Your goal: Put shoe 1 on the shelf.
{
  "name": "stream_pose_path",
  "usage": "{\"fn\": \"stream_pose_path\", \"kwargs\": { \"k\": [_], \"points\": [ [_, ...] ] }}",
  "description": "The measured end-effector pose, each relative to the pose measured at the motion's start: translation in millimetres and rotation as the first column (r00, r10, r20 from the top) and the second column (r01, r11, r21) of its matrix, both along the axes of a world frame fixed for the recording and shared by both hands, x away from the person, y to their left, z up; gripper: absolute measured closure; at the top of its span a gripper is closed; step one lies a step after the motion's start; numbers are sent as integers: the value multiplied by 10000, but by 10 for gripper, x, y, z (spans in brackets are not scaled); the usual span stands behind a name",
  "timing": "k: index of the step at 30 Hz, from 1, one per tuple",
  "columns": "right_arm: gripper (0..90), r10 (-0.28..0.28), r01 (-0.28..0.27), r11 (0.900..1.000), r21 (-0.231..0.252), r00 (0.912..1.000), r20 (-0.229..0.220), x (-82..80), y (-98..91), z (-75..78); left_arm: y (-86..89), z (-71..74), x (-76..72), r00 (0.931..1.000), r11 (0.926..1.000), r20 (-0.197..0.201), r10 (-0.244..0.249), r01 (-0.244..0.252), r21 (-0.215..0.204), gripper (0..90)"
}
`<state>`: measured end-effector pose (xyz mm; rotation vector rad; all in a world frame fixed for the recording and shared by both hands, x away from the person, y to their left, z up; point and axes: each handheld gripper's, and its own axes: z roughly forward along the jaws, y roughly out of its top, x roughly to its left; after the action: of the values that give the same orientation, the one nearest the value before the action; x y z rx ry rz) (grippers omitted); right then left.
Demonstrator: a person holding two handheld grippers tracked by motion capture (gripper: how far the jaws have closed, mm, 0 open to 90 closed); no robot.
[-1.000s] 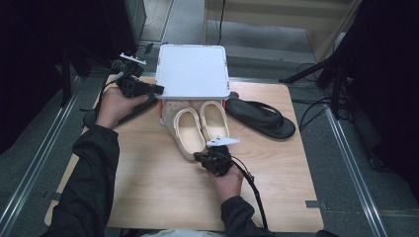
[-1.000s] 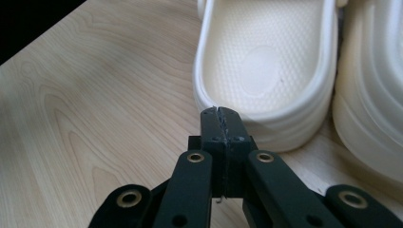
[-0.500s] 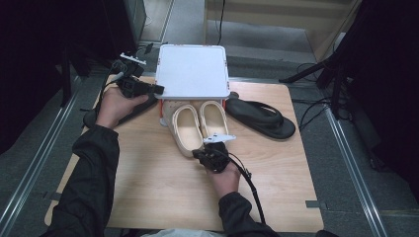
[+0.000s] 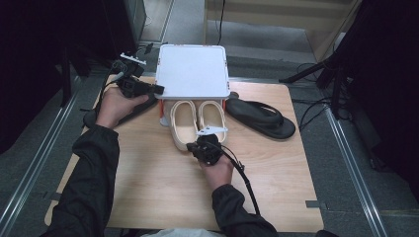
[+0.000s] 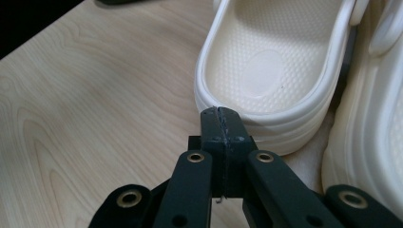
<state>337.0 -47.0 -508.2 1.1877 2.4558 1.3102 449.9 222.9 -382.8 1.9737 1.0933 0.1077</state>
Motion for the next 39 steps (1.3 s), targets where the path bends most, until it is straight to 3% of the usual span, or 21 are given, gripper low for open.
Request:
{"fn": "stream_pose_path", "kwargs": {
  "k": [12, 15, 35, 39],
  "points": [
    [900, -224, 224, 9997, -21, 9997, -26, 188, 168, 39, -7, 2, -3, 10000, 10000, 43, 19, -20, 51, 898],
    [900, -261, 264, 9992, 301, 9996, -82, 214, 195, 24, -5, 1, -2, 10000, 10000, 39, 13, -13, 36, 898],
    [900, -975, 977, 9951, -180, 9952, 115, 618, 520, 68, -10, 3, -4, 10000, 10000, 62, 46, -47, 71, 898],
    [900, -1121, 1121, 9937, 35, 9937, 53, 711, 562, 50, -7, 3, -4, 10000, 10000, 56, 46, -47, 65, 898]
  ]
}}
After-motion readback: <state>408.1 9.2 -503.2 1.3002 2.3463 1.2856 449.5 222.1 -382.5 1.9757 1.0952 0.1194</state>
